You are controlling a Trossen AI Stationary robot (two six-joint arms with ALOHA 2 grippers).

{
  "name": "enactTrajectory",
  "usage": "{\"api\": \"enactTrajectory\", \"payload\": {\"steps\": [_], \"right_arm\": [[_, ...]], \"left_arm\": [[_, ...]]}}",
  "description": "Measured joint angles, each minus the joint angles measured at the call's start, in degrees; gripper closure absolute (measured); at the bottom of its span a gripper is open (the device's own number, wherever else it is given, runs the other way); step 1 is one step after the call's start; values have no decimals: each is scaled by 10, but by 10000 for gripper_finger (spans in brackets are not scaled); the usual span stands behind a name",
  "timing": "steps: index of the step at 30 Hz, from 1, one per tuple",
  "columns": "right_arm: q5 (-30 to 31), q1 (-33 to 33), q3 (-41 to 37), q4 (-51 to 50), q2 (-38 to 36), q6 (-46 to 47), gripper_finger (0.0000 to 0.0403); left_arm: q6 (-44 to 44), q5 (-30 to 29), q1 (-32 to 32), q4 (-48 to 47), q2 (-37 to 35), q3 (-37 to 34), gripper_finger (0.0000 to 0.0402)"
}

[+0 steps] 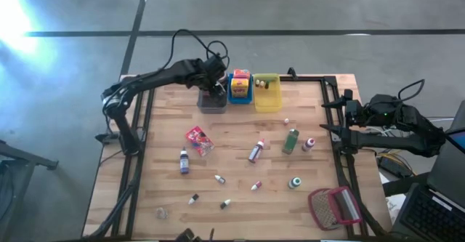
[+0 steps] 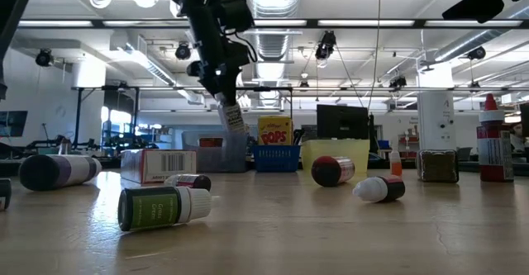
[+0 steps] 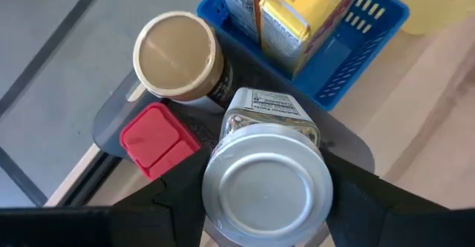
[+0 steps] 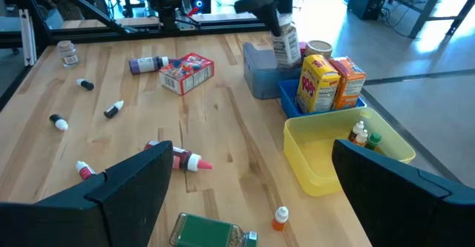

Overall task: Pick & Place Kitchen Items
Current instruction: Put the white spice bottle into the black bin

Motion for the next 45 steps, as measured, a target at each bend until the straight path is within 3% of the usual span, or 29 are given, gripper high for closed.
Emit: {"api": "enactTrajectory", "payload": {"steps": [20,32,45], "right_arm": [[0,0,0,0,0,0,39],[0,0,0,0,0,0,39],[0,0,0,0,0,0,39]], "left_arm": [[-19,-2,17,35,82,-1,183],[19,-2,18,52,83,-1,149],[58,9,18,51,83,0,149]]}}
